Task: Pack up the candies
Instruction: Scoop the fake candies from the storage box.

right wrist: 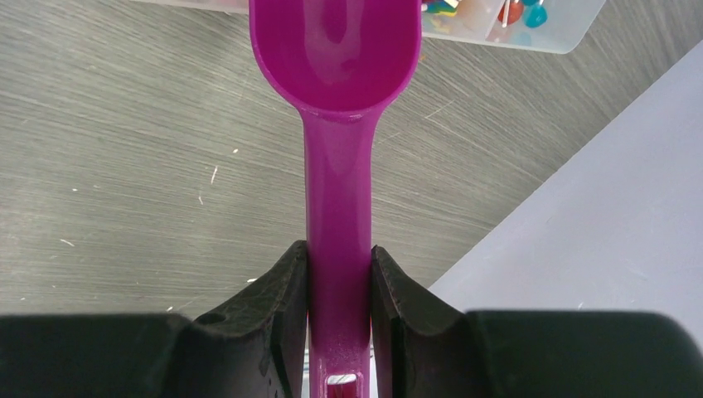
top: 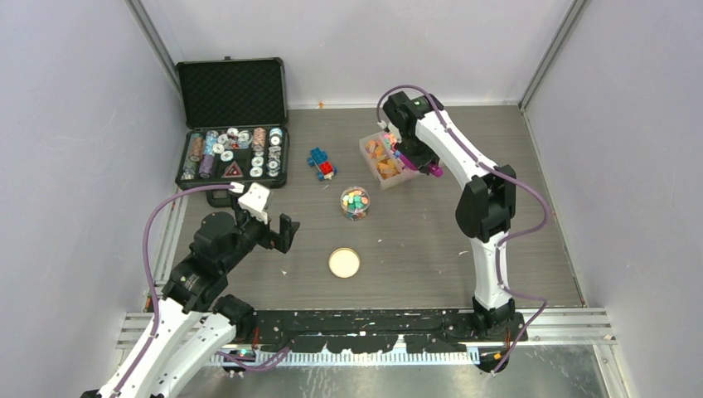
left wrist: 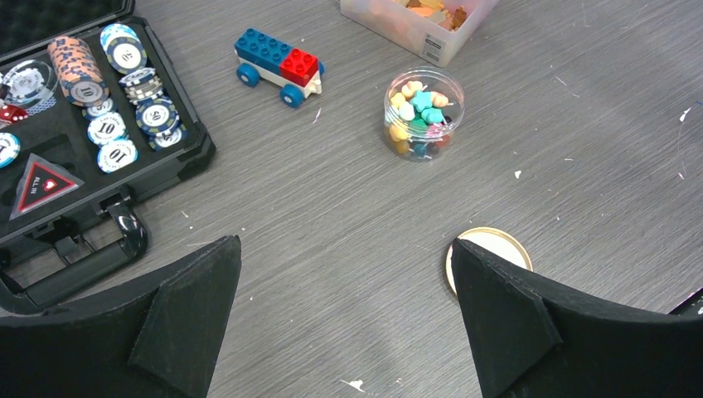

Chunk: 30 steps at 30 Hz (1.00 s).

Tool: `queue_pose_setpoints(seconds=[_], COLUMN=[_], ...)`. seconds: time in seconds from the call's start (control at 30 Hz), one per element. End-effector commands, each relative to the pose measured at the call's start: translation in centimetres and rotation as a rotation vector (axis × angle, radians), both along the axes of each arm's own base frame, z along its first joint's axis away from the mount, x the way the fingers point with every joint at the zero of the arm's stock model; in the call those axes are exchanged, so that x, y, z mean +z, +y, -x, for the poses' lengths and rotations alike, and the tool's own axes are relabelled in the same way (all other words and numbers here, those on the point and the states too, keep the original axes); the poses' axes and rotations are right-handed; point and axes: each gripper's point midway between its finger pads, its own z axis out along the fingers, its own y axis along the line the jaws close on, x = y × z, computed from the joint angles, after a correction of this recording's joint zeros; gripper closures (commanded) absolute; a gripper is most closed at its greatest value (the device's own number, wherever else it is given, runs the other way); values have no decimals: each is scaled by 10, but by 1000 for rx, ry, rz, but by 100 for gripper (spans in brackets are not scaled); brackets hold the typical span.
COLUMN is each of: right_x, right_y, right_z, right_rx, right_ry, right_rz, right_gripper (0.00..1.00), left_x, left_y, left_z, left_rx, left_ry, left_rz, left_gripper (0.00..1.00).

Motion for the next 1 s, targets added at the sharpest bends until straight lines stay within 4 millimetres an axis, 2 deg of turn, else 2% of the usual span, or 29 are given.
queue_pose_setpoints(seconds=[0.0, 0.23, 0.97], right_x=[9, 0, -27], right_y=[-10, -7, 13], right_z=[4, 4, -41], right_rx=[-47, -33, -27], right_ry=[34, 91, 44], right_rz=[4, -11, -36], right_gripper=[99, 100, 100], left_x=[4, 3, 1], left_y=[-1, -1, -1], left_z=[-4, -4, -5], left_rx=[2, 1, 0], left_ry=[-26, -23, -12], left_rz=[-5, -8, -14], left_gripper=[0, 0, 0])
